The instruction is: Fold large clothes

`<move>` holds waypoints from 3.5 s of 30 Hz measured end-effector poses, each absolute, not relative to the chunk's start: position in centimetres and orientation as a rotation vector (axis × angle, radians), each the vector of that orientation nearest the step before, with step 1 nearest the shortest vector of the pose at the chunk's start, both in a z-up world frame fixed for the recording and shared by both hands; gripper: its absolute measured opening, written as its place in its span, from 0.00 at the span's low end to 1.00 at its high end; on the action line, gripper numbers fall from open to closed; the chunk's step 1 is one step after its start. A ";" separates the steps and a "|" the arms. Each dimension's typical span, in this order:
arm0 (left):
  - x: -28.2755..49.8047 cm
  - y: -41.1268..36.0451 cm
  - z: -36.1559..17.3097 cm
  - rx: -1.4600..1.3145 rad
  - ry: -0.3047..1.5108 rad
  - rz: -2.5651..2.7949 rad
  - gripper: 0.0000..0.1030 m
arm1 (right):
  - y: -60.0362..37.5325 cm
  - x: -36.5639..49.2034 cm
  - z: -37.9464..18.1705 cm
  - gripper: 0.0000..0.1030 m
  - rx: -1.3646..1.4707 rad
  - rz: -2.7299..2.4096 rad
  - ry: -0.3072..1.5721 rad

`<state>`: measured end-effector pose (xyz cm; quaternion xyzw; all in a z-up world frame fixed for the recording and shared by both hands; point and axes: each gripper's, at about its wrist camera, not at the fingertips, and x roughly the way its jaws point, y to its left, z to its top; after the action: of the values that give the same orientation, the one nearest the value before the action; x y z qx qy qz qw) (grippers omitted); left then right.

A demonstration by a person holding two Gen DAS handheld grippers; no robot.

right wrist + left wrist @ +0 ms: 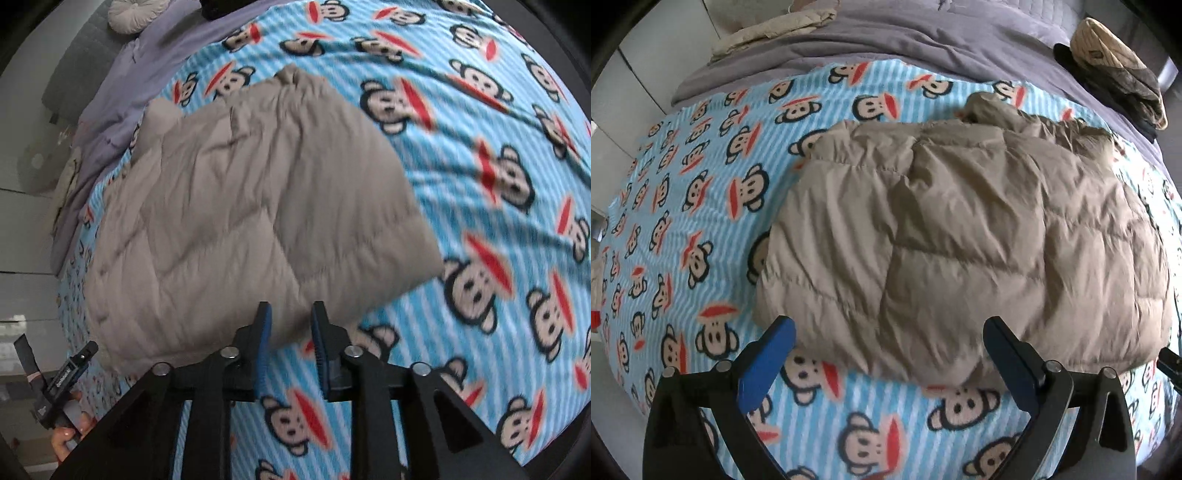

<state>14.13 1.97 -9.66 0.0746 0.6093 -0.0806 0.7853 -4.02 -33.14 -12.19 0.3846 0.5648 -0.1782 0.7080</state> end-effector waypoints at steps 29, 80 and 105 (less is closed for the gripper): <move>8.6 7.9 -14.9 -0.072 1.536 -0.332 0.99 | -24.0 -7.5 -15.9 1.00 1.079 -0.289 1.305; 12.8 11.2 -13.7 -0.557 1.318 -0.493 0.18 | -33.1 -3.4 -19.0 0.22 1.541 -0.144 0.894; 2.1 16.7 -11.4 -0.209 1.535 -0.402 0.42 | -29.9 -12.2 -14.8 0.55 1.305 -0.162 1.215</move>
<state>2.10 16.71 -11.36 -0.0935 0.6883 -0.1804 0.6964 -12.20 -29.90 -14.84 0.5688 0.5296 -0.0706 0.6253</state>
